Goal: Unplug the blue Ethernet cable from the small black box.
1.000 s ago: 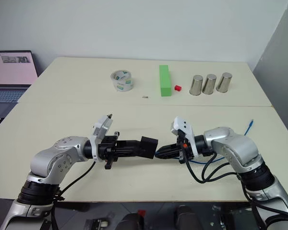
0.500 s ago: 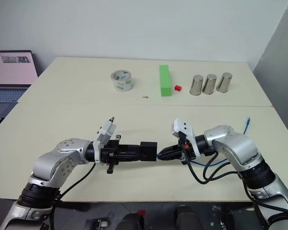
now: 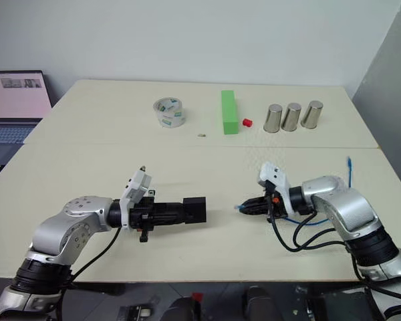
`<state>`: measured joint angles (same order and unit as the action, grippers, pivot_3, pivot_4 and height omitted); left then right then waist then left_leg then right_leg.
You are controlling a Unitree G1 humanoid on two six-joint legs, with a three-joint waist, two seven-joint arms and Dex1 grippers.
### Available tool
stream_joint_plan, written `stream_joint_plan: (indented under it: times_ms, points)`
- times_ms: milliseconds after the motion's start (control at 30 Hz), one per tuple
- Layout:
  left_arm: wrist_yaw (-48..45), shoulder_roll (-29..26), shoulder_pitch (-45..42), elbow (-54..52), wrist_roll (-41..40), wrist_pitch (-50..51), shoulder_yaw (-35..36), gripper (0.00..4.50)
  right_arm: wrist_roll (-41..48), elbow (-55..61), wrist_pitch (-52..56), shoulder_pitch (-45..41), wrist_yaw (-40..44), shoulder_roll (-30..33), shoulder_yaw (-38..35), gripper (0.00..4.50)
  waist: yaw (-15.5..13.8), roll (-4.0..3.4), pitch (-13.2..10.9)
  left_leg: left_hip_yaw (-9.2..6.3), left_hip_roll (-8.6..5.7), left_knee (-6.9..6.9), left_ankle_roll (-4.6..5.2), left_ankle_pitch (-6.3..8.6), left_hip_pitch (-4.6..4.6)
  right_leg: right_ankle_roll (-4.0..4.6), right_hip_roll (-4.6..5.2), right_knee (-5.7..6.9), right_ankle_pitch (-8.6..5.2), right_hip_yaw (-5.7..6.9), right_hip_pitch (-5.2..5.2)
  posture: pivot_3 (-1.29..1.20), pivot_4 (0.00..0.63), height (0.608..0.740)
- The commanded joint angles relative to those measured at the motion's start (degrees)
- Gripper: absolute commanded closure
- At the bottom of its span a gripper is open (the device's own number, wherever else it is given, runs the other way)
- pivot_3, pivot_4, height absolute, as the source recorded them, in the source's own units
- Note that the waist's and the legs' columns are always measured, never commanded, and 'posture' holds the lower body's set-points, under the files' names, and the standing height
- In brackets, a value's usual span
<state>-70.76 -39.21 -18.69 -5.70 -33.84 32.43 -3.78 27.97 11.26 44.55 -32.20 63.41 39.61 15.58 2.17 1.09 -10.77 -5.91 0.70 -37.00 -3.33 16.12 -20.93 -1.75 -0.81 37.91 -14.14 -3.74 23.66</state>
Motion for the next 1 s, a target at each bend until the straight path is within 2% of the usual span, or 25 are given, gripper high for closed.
stream_joint_plan:
  times_ms: [33, 200, 300, 433, 467, 500, 667, 800, 900, 1000]
  points:
    - [0.17, -0.60, -0.04, -1.44, 0.22, -0.62, 0.95, 3.73, -3.47, -3.71, -4.06, -1.10, -5.68, -2.67, -2.75, 4.47, 0.00, 0.00, 0.00, 0.00, 0.00, -0.01, 0.00, 0.00, 0.00, 0.00, 0.00, 0.00, 0.00, 0.00, 0.00, 0.00, 0.150, 0.740]
    - [2.44, -0.70, 0.52, 0.46, 3.02, -3.46, 1.64, 3.73, -14.41, -19.65, -16.28, -4.76, -16.86, -6.69, -3.31, 4.47, 0.21, 0.01, 0.00, 0.06, -0.03, -0.04, 0.00, 0.00, 0.02, -0.02, 0.01, 0.06, 0.02, -0.05, -0.01, 0.00, 0.150, 0.740]
    - [4.54, 0.23, 1.30, 0.79, 4.30, -4.94, 1.75, 3.73, -19.59, -30.69, -22.20, -7.32, -26.41, -10.54, -4.73, 4.47, 0.29, 0.01, 0.00, 0.10, -0.02, -0.01, 0.00, 0.00, 0.02, -0.02, 0.01, 0.07, 0.02, -0.09, 0.04, 0.00, 0.150, 0.740]
    - [7.45, 1.59, 2.14, 0.73, 5.76, -6.54, 2.12, 3.73, -20.22, -36.18, -23.88, -7.90, -27.82, -13.04, -6.65, 4.47, 0.28, 0.01, 0.00, 0.14, -0.02, 0.02, -0.01, 0.00, -0.05, 0.28, 0.01, 0.07, 0.19, -0.15, 0.12, 0.00, 0.150, 0.740]
    - [8.05, 1.77, 2.40, 0.69, 5.99, -6.84, 2.30, 3.73, -20.23, -36.31, -23.83, -7.85, -27.71, -13.04, -7.15, 3.76, 0.29, 0.01, 0.00, 0.16, -0.02, 0.04, -0.01, 0.00, -0.05, 0.29, 0.02, 0.07, 0.19, -0.17, 0.13, 0.00, 0.150, 0.740]
    - [8.80, 1.92, 2.67, 0.80, 6.50, -7.47, 2.48, 3.73, -19.63, -35.53, -23.22, -7.54, -26.57, -12.77, -7.56, 3.63, 0.29, 0.01, 0.00, 0.18, -0.02, 0.04, -0.01, 0.00, -0.07, 0.29, 0.03, 0.07, 0.19, -0.19, 0.15, 0.00, 0.150, 0.740]
    - [15.89, 4.63, 2.35, 4.61, 10.56, -12.83, 4.41, 3.73, -17.42, -25.87, -21.27, -4.01, -19.17, -9.00, -8.23, 2.38, 0.05, 0.01, 0.00, 0.19, -0.04, 0.03, 0.00, 0.00, -0.12, 0.29, 0.06, 0.08, 0.19, -0.19, 0.21, 0.00, 0.150, 0.740]
    - [27.29, 9.28, 0.25, 11.06, 16.70, -20.51, 6.87, 3.73, -12.54, -14.30, -18.86, -0.36, -11.75, -5.41, -9.28, 1.43, -0.22, 0.00, 0.00, 0.16, -0.03, -0.01, 0.00, 0.00, -0.10, 0.27, 0.05, 0.08, 0.19, -0.15, 0.17, 0.00, 0.150, 0.740]
    - [36.85, 13.17, -3.20, 19.20, 20.54, -30.73, 10.43, 3.73, -6.10, -3.31, -13.76, 1.68, -8.62, -5.21, -9.90, 0.66, -0.25, 0.01, 0.00, 0.15, -0.01, -0.04, 0.00, 0.00, -0.07, 0.23, 0.04, 0.06, 0.19, -0.16, 0.12, 0.00, 0.150, 0.740]
    - [42.85, 15.23, -6.38, 27.30, 23.04, -37.67, 12.42, 3.73, -5.48, 0.86, -11.63, 2.02, -10.03, -6.32, -8.86, 0.66, -0.14, 0.03, 0.01, 0.11, 0.02, -0.06, 0.00, 0.00, -0.03, 0.20, 0.03, 0.10, 0.20, -0.14, 0.10, 0.00, 0.150, 0.740]
